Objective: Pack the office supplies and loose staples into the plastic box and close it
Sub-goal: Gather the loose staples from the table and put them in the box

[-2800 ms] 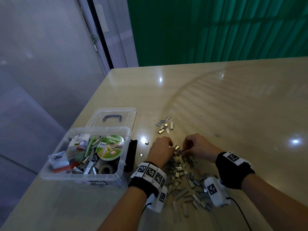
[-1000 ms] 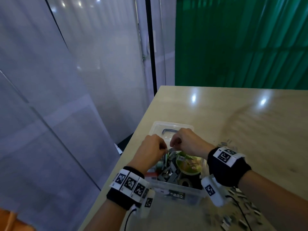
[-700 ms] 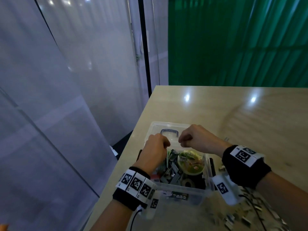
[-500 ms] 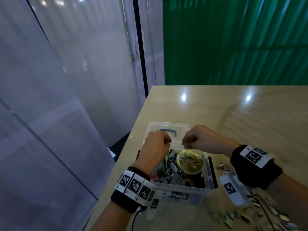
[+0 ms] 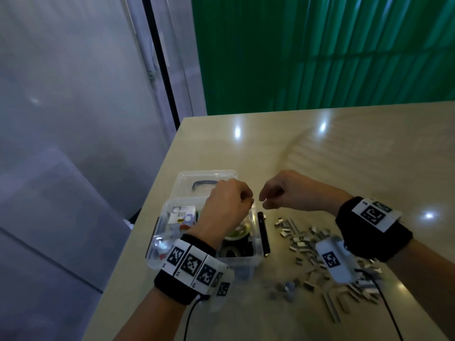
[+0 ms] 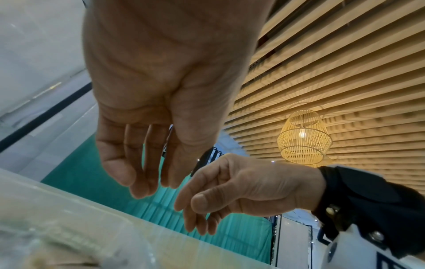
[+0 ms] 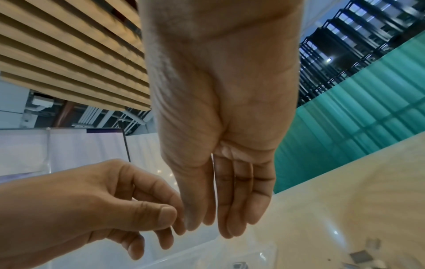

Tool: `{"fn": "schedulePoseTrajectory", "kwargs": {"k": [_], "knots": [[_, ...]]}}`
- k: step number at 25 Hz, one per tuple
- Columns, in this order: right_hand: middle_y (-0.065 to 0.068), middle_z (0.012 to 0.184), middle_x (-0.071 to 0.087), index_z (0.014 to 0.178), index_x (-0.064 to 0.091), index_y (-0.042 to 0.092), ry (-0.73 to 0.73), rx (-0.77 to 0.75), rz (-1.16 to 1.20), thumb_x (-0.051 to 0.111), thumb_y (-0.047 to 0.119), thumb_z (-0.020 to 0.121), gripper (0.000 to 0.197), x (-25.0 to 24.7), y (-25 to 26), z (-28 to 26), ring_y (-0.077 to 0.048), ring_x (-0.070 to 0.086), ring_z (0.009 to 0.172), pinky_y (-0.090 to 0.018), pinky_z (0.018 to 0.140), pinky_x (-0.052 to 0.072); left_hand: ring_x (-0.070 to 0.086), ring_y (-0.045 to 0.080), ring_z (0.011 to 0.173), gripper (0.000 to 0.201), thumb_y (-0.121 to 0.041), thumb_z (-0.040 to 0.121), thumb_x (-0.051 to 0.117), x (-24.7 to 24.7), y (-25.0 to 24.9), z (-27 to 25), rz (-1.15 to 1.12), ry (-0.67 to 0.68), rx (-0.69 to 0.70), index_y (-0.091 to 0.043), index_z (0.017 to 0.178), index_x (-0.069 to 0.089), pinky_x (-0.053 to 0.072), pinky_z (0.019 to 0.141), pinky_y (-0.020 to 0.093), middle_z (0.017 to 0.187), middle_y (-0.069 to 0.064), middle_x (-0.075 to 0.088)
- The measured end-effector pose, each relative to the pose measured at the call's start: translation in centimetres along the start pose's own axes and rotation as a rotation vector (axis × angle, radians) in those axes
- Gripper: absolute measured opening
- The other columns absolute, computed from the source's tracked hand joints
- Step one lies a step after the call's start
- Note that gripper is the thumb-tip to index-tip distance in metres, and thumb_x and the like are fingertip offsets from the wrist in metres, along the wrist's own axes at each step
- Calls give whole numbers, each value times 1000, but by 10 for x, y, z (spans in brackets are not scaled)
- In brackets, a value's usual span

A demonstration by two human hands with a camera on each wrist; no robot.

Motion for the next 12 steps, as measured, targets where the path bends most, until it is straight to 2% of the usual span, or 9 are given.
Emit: {"fn": "schedulePoseTrajectory", "kwargs": {"k": [2,6,9,12], "knots": [[3,82,75,101,77,22,3,54,-5,77,25,87,15,-3,-23,-18,-6,71,74,-24,72,57,69,12,81,14,-25,89,68,13,-23,-2,-19,26,34,-21,99,77,57,80,31,91,-2,75],[5,83,74,100,76,22,63,139,-55,78,30,87,16,-2,-73,-47,-7,69,75,-18,66,48,68,18,79,13,-21,87,66,46,-70,-7,-13,48,93,-18,92,78,58,78,36,86,2,74],[13,84,70,99,74,25,148,181,-57,78,32,86,15,4,-107,-67,-2,66,76,-19,67,45,68,20,87,15,-19,89,65,82,-95,-7,19,124,73,-17,97,78,57,84,35,94,5,74],[11,89,71,94,72,30,229,218,-105,78,30,84,12,15,-135,-82,-10,67,83,-29,76,51,68,23,93,15,-21,90,66,123,-100,-10,30,165,13,-17,100,76,56,86,37,100,7,72]]}}
Point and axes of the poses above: each hand's wrist, its own z-axis towards the middle knuckle, its own x-axis out of the palm, y = z × x, the point moved 5 cm from there along z, towards the middle knuckle
